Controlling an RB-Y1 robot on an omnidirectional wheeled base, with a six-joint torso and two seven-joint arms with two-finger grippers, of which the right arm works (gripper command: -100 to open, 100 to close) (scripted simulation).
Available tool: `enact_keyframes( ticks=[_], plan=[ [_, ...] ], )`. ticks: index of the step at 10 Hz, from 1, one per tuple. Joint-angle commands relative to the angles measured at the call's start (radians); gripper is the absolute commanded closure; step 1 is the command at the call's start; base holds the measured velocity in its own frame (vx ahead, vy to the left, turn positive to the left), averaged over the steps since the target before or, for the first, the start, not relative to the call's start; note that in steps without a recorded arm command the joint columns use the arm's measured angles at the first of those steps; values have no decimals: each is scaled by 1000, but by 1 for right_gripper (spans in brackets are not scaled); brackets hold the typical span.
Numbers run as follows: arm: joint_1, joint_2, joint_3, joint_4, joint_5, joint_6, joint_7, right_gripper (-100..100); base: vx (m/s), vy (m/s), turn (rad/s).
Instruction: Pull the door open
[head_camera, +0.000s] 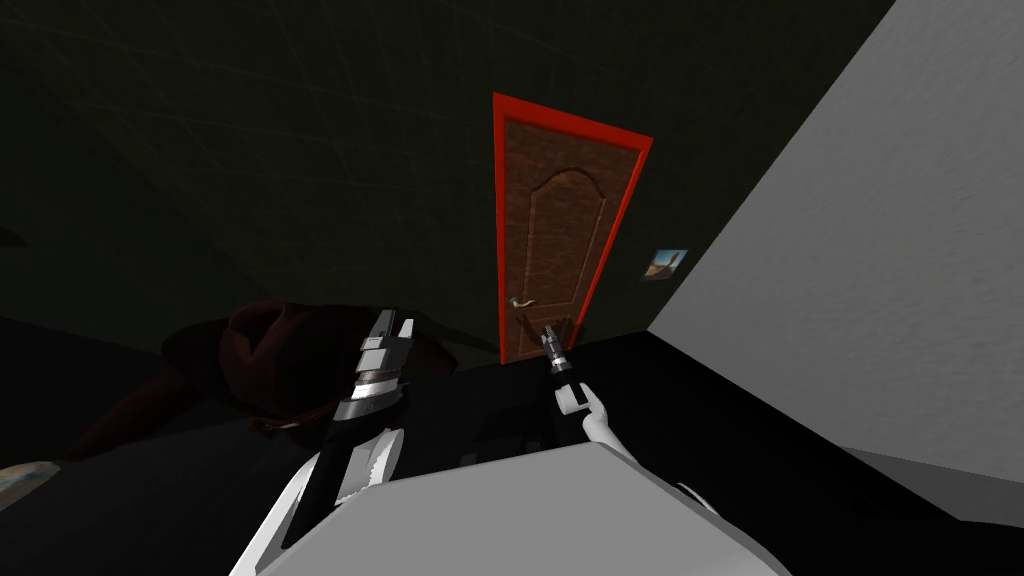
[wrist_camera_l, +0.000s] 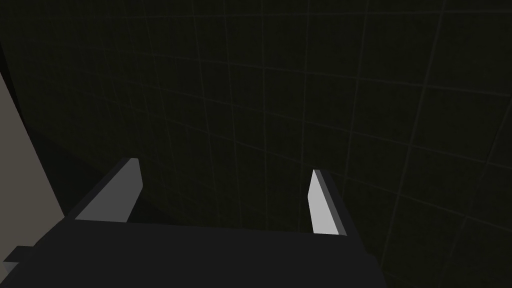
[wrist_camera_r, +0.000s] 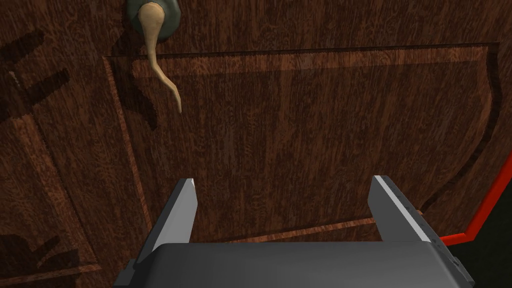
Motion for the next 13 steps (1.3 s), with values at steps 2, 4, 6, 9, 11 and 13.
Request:
enact_keyframes(
  ticks=[2, 4, 6, 9, 11, 13],
  plan=[
    [-28, -9, 2, 64, -5, -9, -4, -100, 69, 26, 15],
    [-56, -19, 5, 123, -10, -16, -7, -100, 85, 38, 44],
    [-82, -27, 8, 183, -15, -23, -10, -100, 111, 28, 34],
    [-120, -40, 12, 265, -22, -32, -15, -100, 103, 33, 32],
    [-142, -47, 14, 314, -26, -38, -17, -100, 99, 33, 32],
    [-164, -54, 16, 361, -30, -43, -20, -100, 94, 28, 26]
  ],
)
